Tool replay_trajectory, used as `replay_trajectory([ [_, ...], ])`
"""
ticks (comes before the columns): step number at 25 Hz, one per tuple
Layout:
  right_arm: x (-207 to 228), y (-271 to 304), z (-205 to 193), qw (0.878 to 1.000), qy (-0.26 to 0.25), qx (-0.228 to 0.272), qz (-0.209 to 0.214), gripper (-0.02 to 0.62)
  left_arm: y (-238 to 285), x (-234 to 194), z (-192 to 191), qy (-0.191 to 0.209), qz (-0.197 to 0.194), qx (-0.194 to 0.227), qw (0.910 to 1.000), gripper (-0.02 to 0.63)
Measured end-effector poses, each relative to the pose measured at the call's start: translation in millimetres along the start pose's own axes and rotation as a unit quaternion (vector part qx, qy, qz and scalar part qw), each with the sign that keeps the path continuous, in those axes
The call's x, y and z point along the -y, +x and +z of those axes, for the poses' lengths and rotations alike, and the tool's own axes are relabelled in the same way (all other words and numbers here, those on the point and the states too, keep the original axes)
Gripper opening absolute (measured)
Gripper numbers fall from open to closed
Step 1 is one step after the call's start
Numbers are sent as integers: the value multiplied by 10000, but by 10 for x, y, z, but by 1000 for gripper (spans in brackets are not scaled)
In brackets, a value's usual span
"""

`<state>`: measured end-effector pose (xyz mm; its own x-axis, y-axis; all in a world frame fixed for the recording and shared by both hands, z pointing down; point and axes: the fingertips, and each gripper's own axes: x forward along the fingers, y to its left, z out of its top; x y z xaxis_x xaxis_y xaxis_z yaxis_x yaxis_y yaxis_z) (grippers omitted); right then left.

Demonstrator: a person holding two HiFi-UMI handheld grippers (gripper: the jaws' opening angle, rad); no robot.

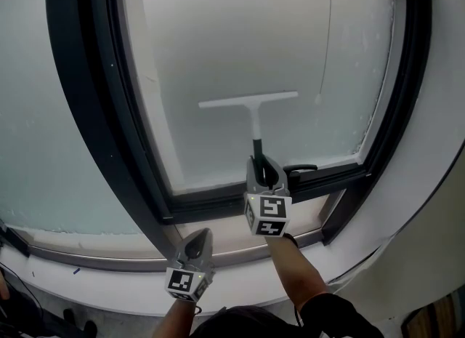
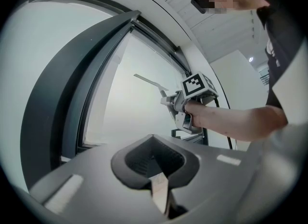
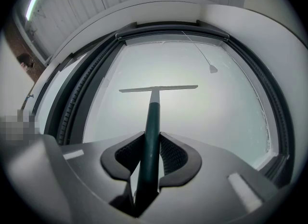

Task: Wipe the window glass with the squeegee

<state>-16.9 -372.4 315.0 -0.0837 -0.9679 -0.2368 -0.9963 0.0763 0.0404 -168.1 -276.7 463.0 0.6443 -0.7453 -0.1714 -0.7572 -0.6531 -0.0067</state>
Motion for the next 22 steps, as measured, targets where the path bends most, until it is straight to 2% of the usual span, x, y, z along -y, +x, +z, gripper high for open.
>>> replay_trajectory([
  [7,-29,-64,-205,9998,130,-159,27,95,21,20,68,-107,5,76,9999,-2],
  [14,-39,-158,-447,9995,14,-322,-57,95,6,5,-11,-139,2,-9,9999,-2],
  [18,-22,-181,-537,9989,110,-456,-73,95,-7,-24,-107,-2,-40,-186,9998,-2],
  [22,-32,-205,-577,9988,138,-460,-48,95,-3,-22,-112,-203,-25,-115,9997,-2],
])
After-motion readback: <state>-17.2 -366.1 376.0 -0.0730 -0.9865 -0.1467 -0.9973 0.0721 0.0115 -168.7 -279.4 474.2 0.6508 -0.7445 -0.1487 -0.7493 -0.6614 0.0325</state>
